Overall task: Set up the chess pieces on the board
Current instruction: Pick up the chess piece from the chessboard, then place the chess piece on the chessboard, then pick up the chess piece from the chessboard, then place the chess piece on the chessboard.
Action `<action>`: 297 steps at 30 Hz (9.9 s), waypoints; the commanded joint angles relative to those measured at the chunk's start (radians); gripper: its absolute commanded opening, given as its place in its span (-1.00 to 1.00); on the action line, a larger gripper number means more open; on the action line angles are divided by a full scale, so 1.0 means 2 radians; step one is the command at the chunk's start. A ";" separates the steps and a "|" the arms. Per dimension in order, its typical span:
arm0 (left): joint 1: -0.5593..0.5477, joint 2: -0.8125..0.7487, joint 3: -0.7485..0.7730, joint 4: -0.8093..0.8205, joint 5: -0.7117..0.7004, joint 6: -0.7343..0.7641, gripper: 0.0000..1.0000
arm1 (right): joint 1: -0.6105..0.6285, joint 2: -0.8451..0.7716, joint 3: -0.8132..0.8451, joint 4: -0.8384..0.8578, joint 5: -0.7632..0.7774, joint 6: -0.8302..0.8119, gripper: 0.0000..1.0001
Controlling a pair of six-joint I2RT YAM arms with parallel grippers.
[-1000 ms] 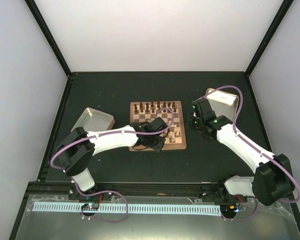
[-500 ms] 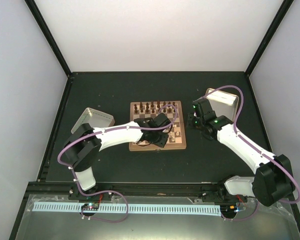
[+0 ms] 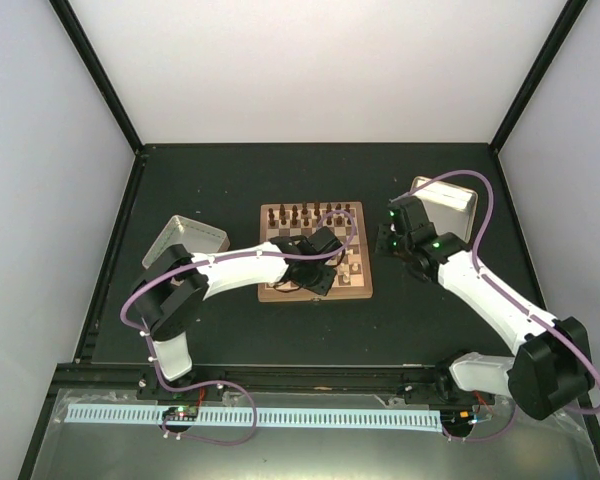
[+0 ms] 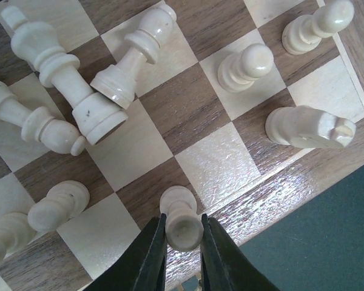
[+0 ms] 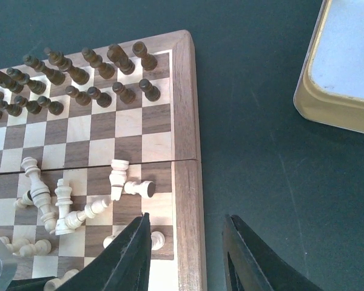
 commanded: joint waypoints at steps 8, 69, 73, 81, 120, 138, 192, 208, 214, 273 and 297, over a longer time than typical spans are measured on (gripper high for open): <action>0.000 -0.023 0.028 -0.009 0.006 0.022 -0.67 | -0.005 -0.063 -0.014 0.004 0.060 0.017 -0.30; -0.057 0.162 0.273 -0.135 -0.018 0.063 -0.66 | -0.011 -0.189 -0.056 -0.012 0.196 0.072 -0.21; -0.057 0.167 0.275 -0.133 -0.017 0.066 -0.65 | -0.011 -0.188 -0.057 -0.010 0.194 0.072 -0.21; -0.056 0.171 0.284 -0.135 -0.016 0.069 -0.51 | -0.011 -0.187 -0.057 -0.010 0.192 0.071 -0.21; 0.168 -0.301 -0.145 0.053 -0.028 0.000 -0.14 | 0.090 0.163 0.166 -0.036 -0.096 -0.065 -0.09; 0.209 -0.349 -0.211 0.084 0.011 0.003 -0.08 | 0.125 0.344 0.290 -0.131 -0.071 -0.053 -0.26; 0.215 -0.326 -0.281 0.334 0.225 -0.105 0.14 | 0.125 0.182 0.143 0.120 -0.081 0.046 -0.66; 0.213 -0.272 -0.308 0.501 0.256 0.010 0.19 | 0.125 0.140 0.145 0.099 -0.095 0.057 -0.65; 0.212 -0.267 -0.314 0.556 0.324 -0.051 0.19 | 0.125 0.113 0.119 0.141 -0.117 0.077 -0.65; 0.196 -0.246 -0.197 0.330 0.477 0.379 -0.92 | 0.074 0.050 0.174 -0.058 -0.353 -0.061 -0.11; 0.183 -0.278 -0.202 0.329 0.383 0.347 -0.21 | 0.075 0.063 0.164 -0.031 -0.327 -0.064 -0.89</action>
